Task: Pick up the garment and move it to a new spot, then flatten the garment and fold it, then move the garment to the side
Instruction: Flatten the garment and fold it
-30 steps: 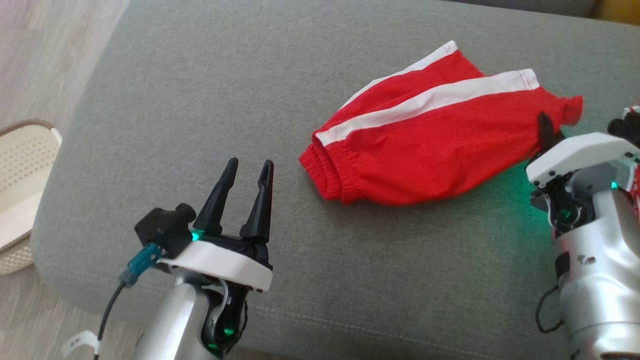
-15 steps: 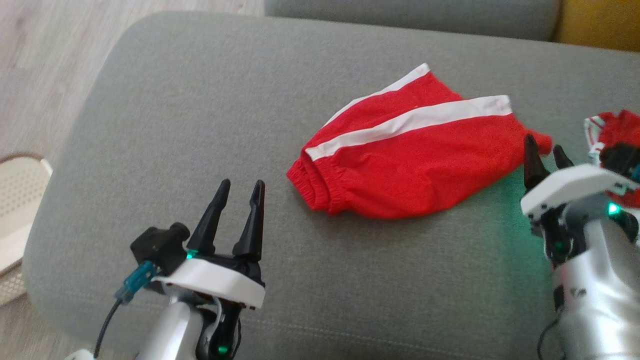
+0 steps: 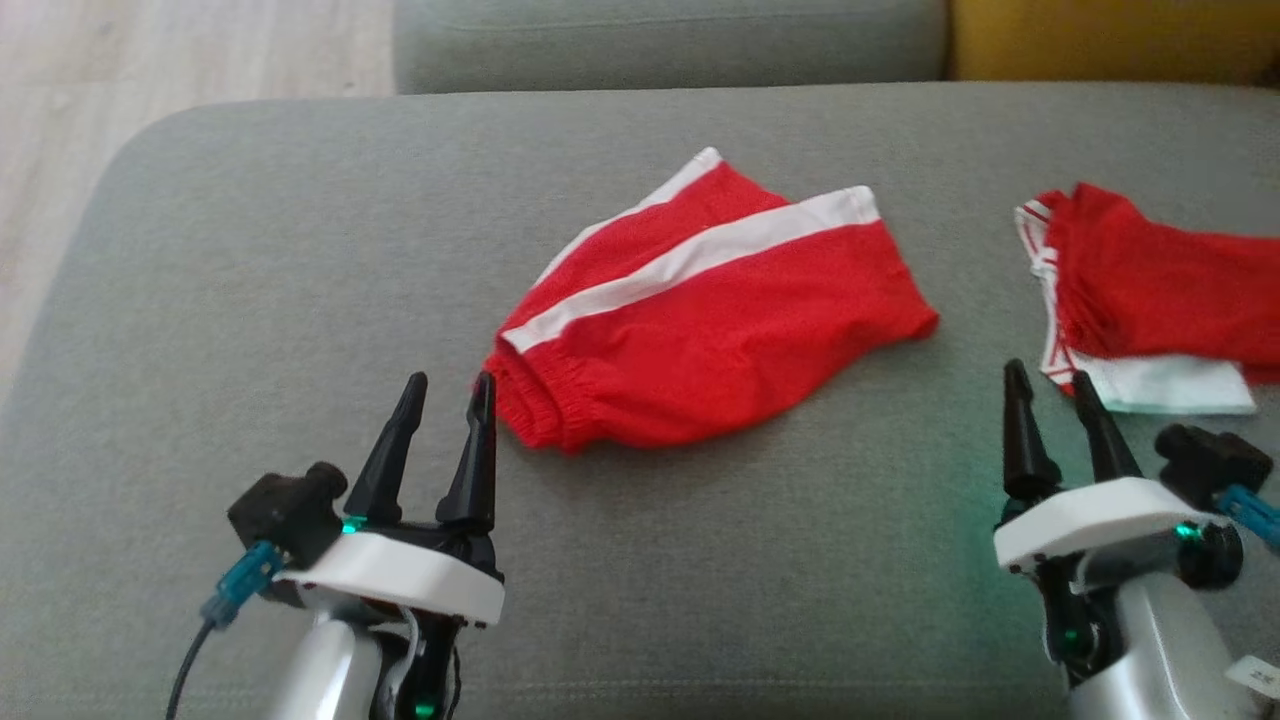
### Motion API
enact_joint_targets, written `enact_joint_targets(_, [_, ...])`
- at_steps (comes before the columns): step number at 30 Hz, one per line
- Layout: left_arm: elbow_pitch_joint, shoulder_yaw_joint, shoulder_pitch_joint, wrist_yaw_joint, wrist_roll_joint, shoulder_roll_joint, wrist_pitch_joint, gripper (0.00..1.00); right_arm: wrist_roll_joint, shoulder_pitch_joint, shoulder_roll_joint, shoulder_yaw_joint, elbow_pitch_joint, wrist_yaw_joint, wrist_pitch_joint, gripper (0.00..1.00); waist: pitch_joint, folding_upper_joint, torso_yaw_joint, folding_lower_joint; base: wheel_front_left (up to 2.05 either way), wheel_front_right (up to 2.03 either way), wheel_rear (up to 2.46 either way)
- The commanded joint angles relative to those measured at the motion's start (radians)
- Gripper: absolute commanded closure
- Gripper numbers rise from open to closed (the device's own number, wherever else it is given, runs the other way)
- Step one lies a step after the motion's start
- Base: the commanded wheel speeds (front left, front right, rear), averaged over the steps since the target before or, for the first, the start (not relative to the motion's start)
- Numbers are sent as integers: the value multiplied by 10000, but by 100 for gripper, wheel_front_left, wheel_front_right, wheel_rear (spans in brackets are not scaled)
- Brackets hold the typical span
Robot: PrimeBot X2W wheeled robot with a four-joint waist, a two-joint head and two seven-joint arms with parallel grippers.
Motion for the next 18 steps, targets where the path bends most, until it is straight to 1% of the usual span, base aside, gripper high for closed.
enact_joint_targets(1, [-302, 349, -419, -62, 134, 33, -122, 0, -188, -336, 23, 438, -605, -9, -131, 0, 114, 0, -393, 0, 0, 0, 0])
enact_joint_targets(7, [249, 273, -1231, -258, 474, 33, -122, 0, -248, -543, 32, 957, -1256, -9, -43, 0, 518, 0, -1099, 0, 0, 0, 0])
enact_joint_targets(8, [476, 186, -1471, -314, 550, 33, -122, 0, -241, -595, 32, 1072, -1331, -9, -40, 0, 603, 0, -1217, 0, 0, 0, 0])
enact_joint_targets(9, [1087, -55, -2076, -441, 856, 58, -122, 0, -215, -725, 33, 1338, -1459, -9, -32, 0, 802, 0, -1493, 0, 0, 0, 0])
enact_joint_targets(11, [1836, -348, -2819, -548, 1062, 195, 43, 0, -260, -888, 33, 1635, -1549, -9, -21, 0, 1009, 0, -1787, 0, 0, 0, 0])
enact_joint_targets(14, [2771, -736, -4159, -685, 1095, 538, 896, 0, -251, -1202, 34, 2124, -1656, -9, 17, 0, 1401, 0, -2296, 0, 0, 0, 0])
enact_joint_targets(18, [3788, -1144, -5972, -763, 418, 1106, 2531, 0, -228, -1708, 34, 2877, -1718, -9, 47, 0, 1873, 0, -2936, 0, 0, 0, 0])
